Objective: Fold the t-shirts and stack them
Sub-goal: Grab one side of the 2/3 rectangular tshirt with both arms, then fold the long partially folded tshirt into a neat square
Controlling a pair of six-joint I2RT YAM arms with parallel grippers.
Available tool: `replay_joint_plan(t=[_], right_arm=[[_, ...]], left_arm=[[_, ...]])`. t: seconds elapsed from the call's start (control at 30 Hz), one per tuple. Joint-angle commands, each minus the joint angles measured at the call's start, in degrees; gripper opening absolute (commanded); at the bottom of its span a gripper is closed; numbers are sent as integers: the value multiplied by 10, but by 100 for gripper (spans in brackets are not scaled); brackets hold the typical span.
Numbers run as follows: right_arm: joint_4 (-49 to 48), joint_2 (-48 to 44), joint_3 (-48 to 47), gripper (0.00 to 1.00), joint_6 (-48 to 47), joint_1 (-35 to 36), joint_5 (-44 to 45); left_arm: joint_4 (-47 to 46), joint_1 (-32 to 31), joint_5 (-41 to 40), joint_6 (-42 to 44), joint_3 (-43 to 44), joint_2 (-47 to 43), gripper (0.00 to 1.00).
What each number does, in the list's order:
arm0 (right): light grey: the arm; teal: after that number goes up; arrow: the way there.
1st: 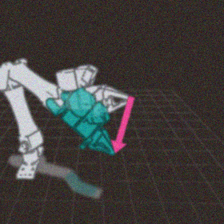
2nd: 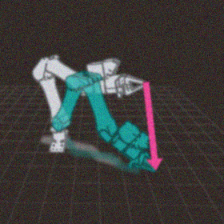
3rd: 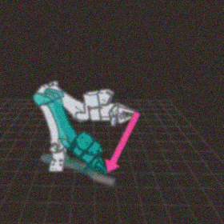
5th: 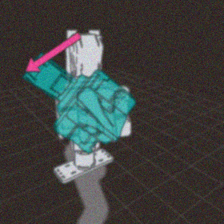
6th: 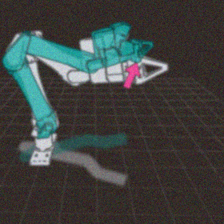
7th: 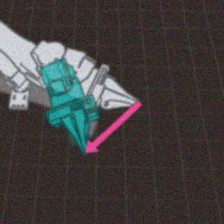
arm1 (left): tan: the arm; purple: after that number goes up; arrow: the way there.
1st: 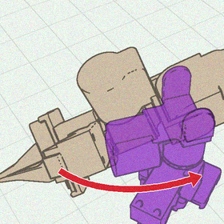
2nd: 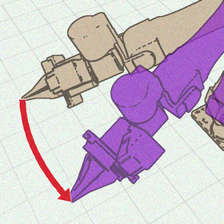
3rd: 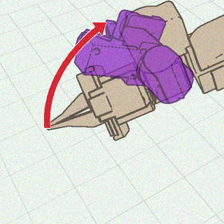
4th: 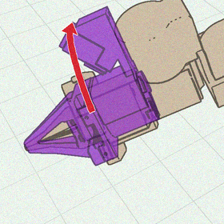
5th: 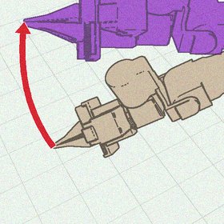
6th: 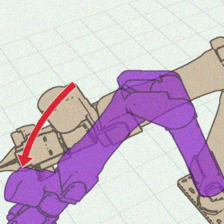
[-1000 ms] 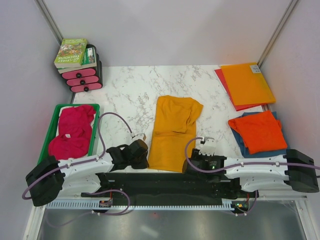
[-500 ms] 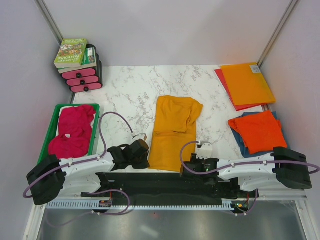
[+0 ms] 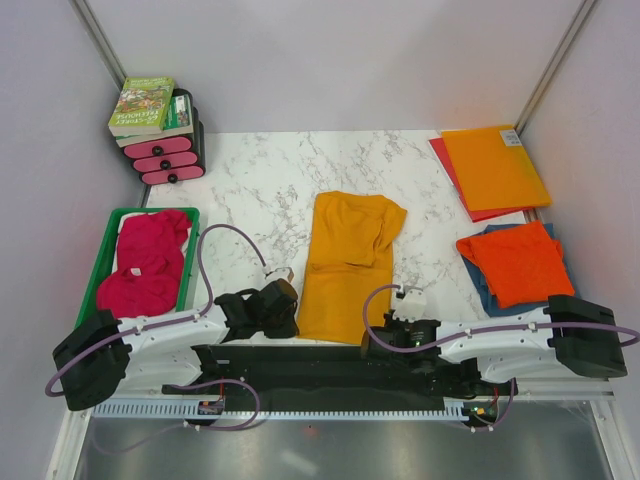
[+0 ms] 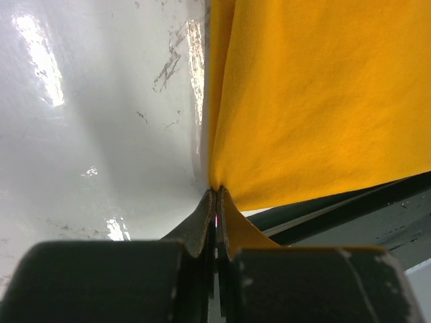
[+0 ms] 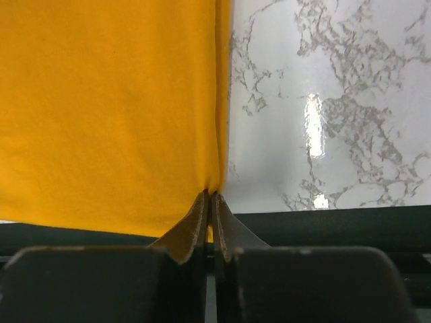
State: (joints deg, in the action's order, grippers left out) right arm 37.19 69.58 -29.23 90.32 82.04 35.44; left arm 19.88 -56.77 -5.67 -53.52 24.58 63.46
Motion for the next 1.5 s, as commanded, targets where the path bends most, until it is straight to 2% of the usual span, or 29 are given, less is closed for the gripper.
replay_joint_plan(t=[0.0, 0.17, 0.53, 0.7, 0.93, 1.03, 1.07, 1.3, 1.47], right_arm=[[-1, 4, 33, 1, 19, 8, -79], [43, -16, 22, 0, 51, 23, -45], [220, -38, -129, 0, 85, 37, 100], [257, -39, -172, 0, 57, 10, 141], [257, -67, -202, 0, -15, -78, 173], [231, -62, -227, 0, -92, -143, 181], [220, -60, -239, 0, -144, -160, 180], [74, 5, -290, 0, -342, -331, 133], [17, 69, -353, 0, -413, -391, 103]], left_arm=[[26, -5, -14, -18, -8, -6, 2], [26, -8, -13, -17, -6, -11, 2], [31, -33, -30, -8, 46, -106, 2], [37, -34, -32, 17, 100, -75, 2], [49, -33, -76, 55, 205, -34, 2], [62, -28, -102, 86, 259, -4, 2], [68, -26, -107, 101, 271, 17, 2], [66, 59, -88, 158, 363, 96, 2], [64, 120, -77, 197, 418, 150, 2]])
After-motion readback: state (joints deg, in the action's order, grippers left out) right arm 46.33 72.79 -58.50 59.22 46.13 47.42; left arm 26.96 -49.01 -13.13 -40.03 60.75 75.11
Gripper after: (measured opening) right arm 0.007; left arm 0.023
